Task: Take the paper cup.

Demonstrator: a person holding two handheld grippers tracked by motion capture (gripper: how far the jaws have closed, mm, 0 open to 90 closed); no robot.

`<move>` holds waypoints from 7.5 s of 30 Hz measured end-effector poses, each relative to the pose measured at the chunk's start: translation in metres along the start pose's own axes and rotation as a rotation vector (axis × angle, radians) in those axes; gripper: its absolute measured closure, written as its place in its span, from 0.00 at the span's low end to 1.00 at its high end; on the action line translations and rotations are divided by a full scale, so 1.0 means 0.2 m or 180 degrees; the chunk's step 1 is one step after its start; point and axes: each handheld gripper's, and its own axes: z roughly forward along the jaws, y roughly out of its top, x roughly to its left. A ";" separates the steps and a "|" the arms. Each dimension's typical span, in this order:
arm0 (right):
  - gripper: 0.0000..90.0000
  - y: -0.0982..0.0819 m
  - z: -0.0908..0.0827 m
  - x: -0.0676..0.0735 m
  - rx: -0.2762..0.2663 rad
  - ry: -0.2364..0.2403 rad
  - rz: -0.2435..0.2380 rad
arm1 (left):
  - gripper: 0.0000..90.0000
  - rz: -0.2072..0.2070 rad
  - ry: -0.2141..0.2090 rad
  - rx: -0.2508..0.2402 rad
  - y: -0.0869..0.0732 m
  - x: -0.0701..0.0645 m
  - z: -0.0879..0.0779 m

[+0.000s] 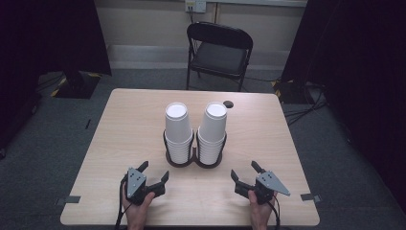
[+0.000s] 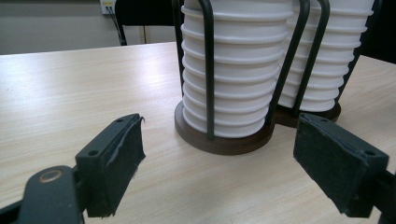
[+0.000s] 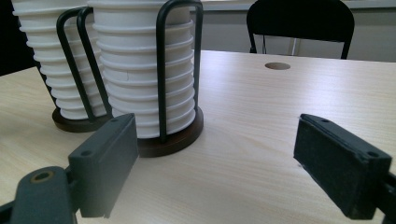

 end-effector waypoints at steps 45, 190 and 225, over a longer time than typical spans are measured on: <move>0.15 0.00 -0.01 0.02 0.0006 -0.0076 -0.0067 | 0.18 0.0015 -0.0380 -0.0002 0.13 -0.13 -0.02; 0.16 0.00 -0.01 0.01 -0.0021 -0.0007 -0.0066 | 0.19 0.0665 -0.0681 0.0485 1.03 -0.49 0.69; 0.16 0.00 -0.01 0.01 -0.0004 0.0031 -0.0059 | 0.20 0.0514 -0.0765 0.0616 1.02 -0.47 0.72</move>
